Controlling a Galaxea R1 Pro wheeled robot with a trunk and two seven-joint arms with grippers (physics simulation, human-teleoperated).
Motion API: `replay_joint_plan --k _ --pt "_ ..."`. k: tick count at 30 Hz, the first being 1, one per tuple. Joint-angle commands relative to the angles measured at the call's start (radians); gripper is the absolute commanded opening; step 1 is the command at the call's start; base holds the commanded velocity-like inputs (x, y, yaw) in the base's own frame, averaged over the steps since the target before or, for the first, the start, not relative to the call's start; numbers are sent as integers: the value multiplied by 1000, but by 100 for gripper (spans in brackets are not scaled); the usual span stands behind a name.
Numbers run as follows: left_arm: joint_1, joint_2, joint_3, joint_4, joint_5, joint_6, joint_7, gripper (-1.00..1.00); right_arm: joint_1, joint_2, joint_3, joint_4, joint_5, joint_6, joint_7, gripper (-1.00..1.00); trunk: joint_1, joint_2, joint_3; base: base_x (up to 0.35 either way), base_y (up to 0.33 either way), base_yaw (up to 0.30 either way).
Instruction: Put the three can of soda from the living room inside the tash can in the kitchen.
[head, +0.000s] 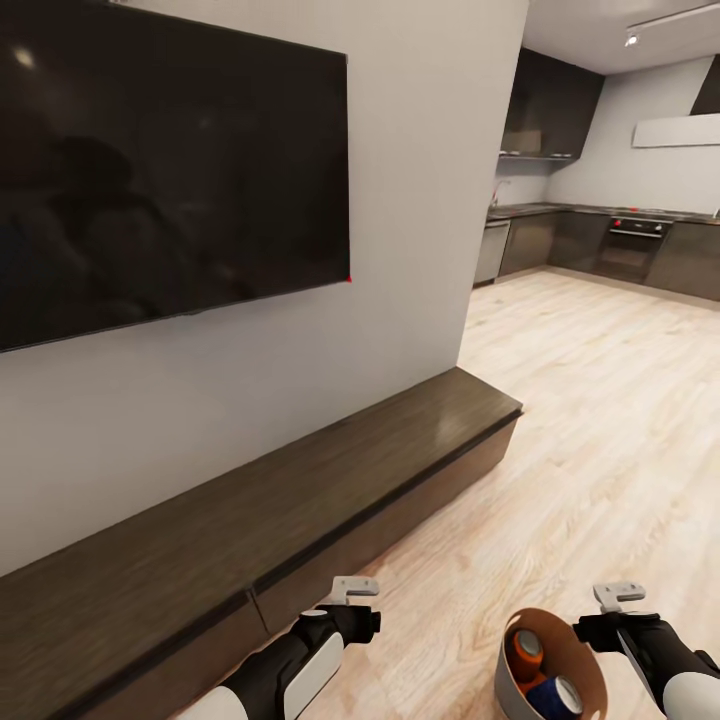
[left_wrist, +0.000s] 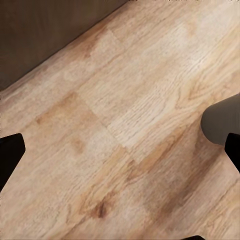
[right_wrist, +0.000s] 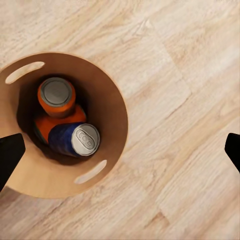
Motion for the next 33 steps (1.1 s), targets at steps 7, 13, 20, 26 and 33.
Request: replay_joint_plan --k 7,13,20,26,33 --pt "2 0 0 0 0 0 0 100 0 0 0 0 0 -1 0 100 -27 49 22 0 0 0" --pt "3 0 0 0 0 0 0 100 0 1 0 0 0 -1 0 100 -50 91 41 0 0 0" --pt "3 0 -1 0 0 0 0 100 0 1 1 0 0 -1 0 100 -77 140 63 0 0 0" --pt "3 0 -7 1 0 0 0 100 1 1 1 0 0 -1 0 100 -100 182 82 0 0 0" --pt "3 0 -11 2 0 0 0 100 1 1 1 0 0 -1 0 100 -127 231 103 0 0 0"
